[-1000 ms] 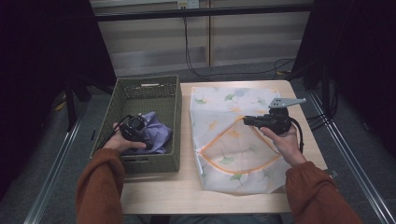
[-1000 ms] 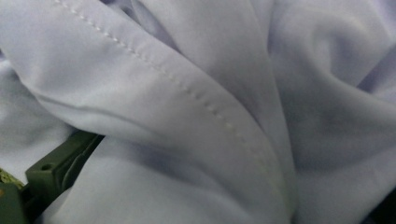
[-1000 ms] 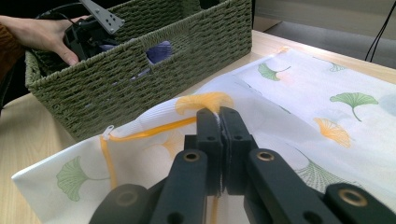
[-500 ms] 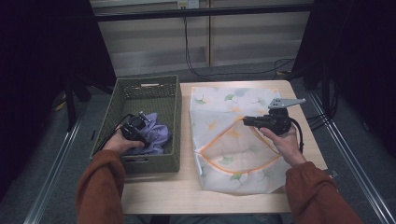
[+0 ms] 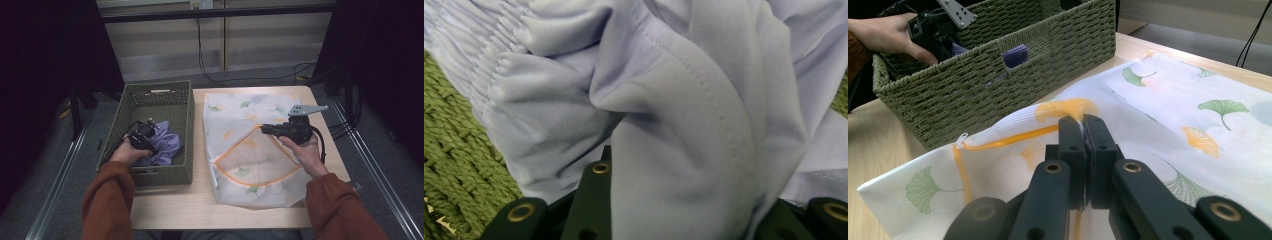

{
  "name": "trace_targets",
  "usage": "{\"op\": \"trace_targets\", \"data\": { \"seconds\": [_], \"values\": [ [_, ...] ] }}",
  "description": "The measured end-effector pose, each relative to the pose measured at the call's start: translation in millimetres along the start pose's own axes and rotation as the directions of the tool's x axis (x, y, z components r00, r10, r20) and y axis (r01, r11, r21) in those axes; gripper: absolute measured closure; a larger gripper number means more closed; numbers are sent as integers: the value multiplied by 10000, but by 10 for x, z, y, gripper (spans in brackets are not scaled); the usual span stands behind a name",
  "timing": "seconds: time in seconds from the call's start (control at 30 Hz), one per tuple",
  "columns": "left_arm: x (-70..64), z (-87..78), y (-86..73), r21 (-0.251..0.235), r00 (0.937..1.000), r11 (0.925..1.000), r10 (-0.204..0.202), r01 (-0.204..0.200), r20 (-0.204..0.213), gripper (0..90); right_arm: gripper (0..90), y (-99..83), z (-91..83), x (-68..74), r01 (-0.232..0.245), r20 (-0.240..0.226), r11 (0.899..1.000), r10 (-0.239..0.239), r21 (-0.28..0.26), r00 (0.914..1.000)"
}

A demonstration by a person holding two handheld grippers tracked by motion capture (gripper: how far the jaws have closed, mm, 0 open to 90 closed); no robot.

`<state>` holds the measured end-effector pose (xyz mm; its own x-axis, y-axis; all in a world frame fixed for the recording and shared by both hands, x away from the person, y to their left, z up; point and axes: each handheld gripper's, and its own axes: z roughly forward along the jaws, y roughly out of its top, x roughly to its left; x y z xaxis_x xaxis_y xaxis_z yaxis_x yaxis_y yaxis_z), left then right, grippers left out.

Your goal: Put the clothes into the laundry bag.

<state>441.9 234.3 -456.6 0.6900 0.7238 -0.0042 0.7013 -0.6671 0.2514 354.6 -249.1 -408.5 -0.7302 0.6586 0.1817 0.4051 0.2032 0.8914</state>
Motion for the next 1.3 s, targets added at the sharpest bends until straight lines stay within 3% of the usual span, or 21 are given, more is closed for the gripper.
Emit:
{"op": "trace_targets", "data": {
  "seconds": [0.17, 0.2, 0.3, 0.37, 0.47, 0.5, 0.53, 0.57, 0.6, 0.63, 0.73, 0.77, 0.83, 0.93, 0.97, 1.0, 1.03, 1.17, 1.27, 1.3],
  "values": [
    [22, -75, 3, -495, 9999, 9987, -133, 128, -93, 745, 886, 0, 0, 0, 3, 32, 10000, -3, -22, 10000],
    [27, -93, 2, -658, 9996, 9978, -102, 85, -266, 747, 886, 0, 3, 0, -7, 37, 10000, 7, -23, 10000],
    [35, -155, -7, -1046, 9990, 9938, -392, 368, -209, 752, 886, 3, 4, 1, -23, 30, 10000, 24, -38, 10000],
    [46, -192, -15, -1296, 9992, 9911, -345, 314, -214, 752, 886, 3, -3, -6, -31, 54, 10000, 31, -55, 10000],
    [42, -242, -25, -1802, 9987, 9827, -471, 425, -212, 752, 886, 7, -21, -13, -84, 81, 9999, 85, -122, 9999],
    [38, -305, -31, -2109, 9984, 9768, -465, 383, -337, 752, 886, 15, -35, -11, -72, 67, 9998, 74, -205, 10000],
    [38, -305, -31, -2109, 9984, 9768, -465, 383, -337, 752, 886, 15, -35, -11, -72, 67, 9998, 74, -205, 10000],
    [34, -332, -37, -2317, 9982, 9714, -574, 525, -145, 752, 886, 19, -40, -6, -57, 85, 9998, 58, -205, 9999],
    [35, -361, -44, -2403, 9988, 9698, -463, 410, -166, 752, 886, 19, -42, -4, -80, 73, 9997, 82, -212, 9999],
    [21, -407, -65, -2680, 9981, 9619, -597, 539, -137, 752, 886, 12, -36, -2, -158, 67, 9997, 160, -212, 9999],
    [22, -453, -96, -2889, 9980, 9560, -599, 516, -201, 752, 886, 14, -17, 13, -110, 75, 9998, 111, -140, 9999],
    [15, -466, -113, -3063, 9974, 9498, -713, 642, -120, 752, 887, 13, -9, 18, -74, 56, 9999, 75, -113, 10000],
    [-9, -502, -132, -3156, 9975, 9477, -620, 478, -352, 752, 887, 13, -4, 22, -103, 21, 9999, 103, -108, 9999],
    [-41, -564, -142, -3592, 9972, 9326, -560, 344, -499, 753, 887, 14, -15, 12, -156, 25, 9998, 156, -145, 9999],
    [-60, -605, -152, -4013, 9976, 9148, -626, 461, -281, 753, 887, 14, -22, 6, -176, 26, 9997, 176, -170, 9998],
    [-60, -605, -152, -4013, 9976, 9148, -626, 461, -281, 753, 887, 14, -22, 6, -176, 26, 9997, 176, -170, 9998],
    [-65, -628, -162, -4208, 9969, 9059, -693, 477, -362, 753, 887, 14, -23, 4, -154, 24, 9997, 154, -180, 9999],
    [-42, -704, -205, -4527, 9966, 8903, -743, 501, -360, 754, 887, 14, -27, 10, -161, 57, 9997, 162, -169, 9999],
    [-22, -717, -219, -4863, 9923, 8701, -1157, 800, -437, 755, 886, 14, -29, 10, -126, 82, 9998, 128, -176, 9999],
    [-8, -727, -225, -4858, 9927, 8708, -1115, 752, -461, 755, 886, 15, -28, 8, -121, 92, 9998, 123, -181, 9999]
  ]
}}
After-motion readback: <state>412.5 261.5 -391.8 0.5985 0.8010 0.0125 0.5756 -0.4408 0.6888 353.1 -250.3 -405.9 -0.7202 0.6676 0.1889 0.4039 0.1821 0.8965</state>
